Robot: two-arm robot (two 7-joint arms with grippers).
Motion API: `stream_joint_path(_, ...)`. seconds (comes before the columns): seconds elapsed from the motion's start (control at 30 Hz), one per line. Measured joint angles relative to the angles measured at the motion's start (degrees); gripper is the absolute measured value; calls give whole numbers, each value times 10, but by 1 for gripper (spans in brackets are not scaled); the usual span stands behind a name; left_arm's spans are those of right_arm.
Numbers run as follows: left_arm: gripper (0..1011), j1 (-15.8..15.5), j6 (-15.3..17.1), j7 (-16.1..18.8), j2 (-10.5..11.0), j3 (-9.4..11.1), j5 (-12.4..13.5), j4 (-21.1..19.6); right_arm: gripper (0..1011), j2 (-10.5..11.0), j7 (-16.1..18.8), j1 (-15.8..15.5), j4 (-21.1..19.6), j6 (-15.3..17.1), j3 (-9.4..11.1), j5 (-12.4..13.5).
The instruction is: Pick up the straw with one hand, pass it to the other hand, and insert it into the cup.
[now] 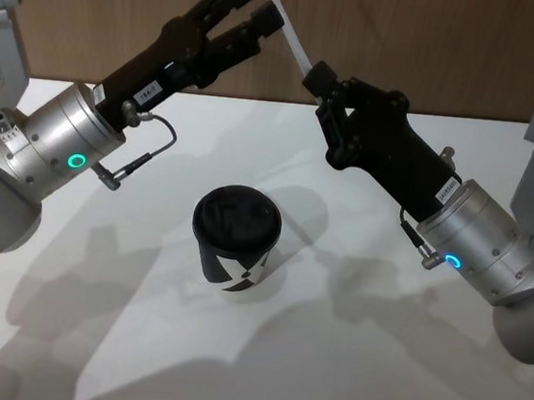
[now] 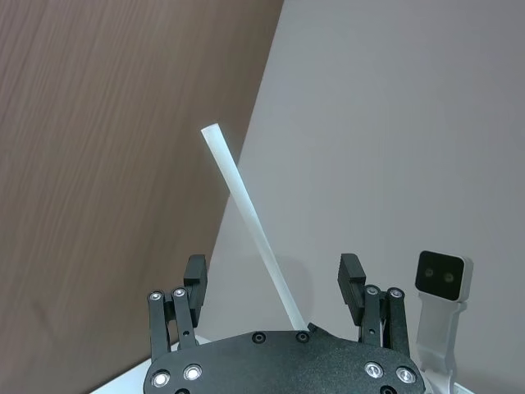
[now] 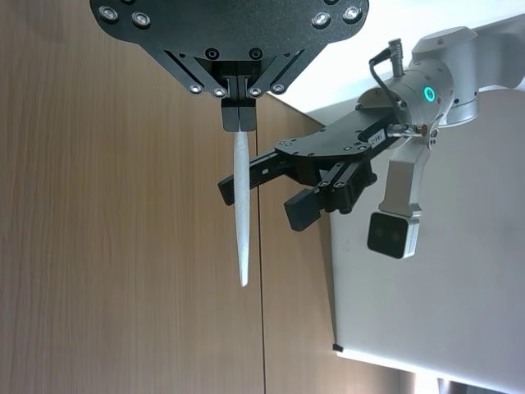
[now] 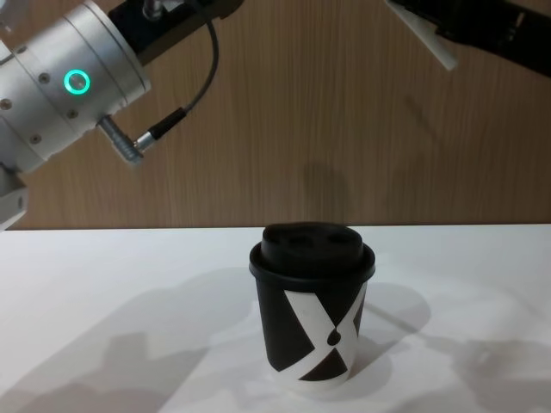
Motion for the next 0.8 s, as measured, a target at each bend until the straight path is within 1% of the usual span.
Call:
stream_joint_path(0.27,1003,-13,2,-7,-9,8,-9,18,1,0,0,0,0,0,0,0)
stream_joint_path(0.8,996,-36,2,-15,-23,23,-17,47,1,0,0,0,0,0,0,0)
